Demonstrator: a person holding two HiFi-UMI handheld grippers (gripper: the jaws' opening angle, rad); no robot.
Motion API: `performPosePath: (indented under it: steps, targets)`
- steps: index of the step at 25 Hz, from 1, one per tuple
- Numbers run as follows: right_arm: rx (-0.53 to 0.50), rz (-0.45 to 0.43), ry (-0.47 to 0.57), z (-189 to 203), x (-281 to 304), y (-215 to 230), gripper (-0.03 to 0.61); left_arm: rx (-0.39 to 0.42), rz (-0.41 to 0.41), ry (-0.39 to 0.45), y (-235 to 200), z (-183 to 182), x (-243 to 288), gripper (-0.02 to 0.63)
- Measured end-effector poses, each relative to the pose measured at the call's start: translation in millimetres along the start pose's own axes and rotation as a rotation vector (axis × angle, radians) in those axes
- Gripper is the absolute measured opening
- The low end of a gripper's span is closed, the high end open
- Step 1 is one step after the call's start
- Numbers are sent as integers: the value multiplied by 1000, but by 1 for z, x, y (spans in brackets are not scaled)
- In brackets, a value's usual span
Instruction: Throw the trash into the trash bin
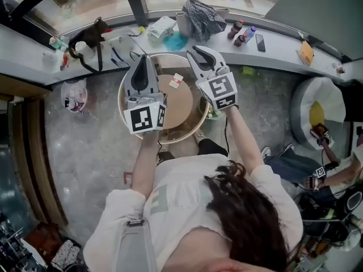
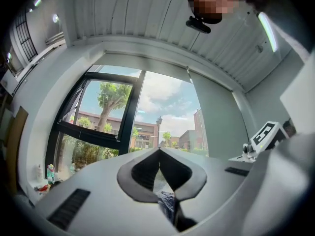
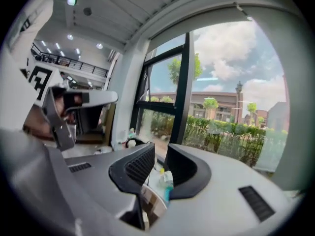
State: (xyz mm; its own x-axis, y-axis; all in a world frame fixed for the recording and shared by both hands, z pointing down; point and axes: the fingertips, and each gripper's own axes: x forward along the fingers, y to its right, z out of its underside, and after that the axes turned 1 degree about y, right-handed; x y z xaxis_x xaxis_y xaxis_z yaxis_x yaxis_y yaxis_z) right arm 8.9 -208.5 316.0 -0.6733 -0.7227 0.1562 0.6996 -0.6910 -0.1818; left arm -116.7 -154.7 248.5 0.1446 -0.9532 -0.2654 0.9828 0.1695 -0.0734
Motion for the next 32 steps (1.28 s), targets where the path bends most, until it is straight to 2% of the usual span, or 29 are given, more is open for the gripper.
performPosePath:
  steps: [2, 5, 6, 9, 11, 12, 15, 17, 21, 24, 29, 32]
  targets:
    - [-82, -99, -105, 46, 12, -6, 87, 56, -18, -44, -2, 26, 3, 12]
    - [-251, -331, -255, 124, 22, -25, 243, 96, -79, -76, 5, 62, 1, 12]
    - [-319, -426, -300, 152, 24, -33, 268, 92, -110, -89, 6, 76, -4, 12]
    - [-570, -702, -419, 241, 34, -58, 291, 89, -191, -137, -1, 126, -22, 12]
    - [-753, -835, -461, 297, 51, -68, 293, 95, -242, -158, -11, 161, -36, 12]
    - [-838, -883, -469, 323, 59, -71, 293, 122, -256, -184, -14, 179, -46, 12]
    - [-1038, -1009, -496, 393, 79, -84, 293, 318, -220, -345, -12, 235, -82, 12]
    - [-1130, -1095, -529, 434, 92, -92, 293, 321, -250, -390, -17, 263, -104, 12]
    - [-1248, -1212, -625, 494, 110, -93, 293, 263, -344, -438, -35, 307, -139, 12]
    - [-1280, -1270, -632, 509, 110, -98, 293, 244, -382, -465, -44, 323, -161, 12]
    - [-1336, -1324, -626, 527, 110, -117, 293, 197, -392, -457, -43, 333, -167, 12]
    - [-1298, -1317, -692, 536, 116, -122, 292, 187, -382, -443, -43, 333, -164, 12]
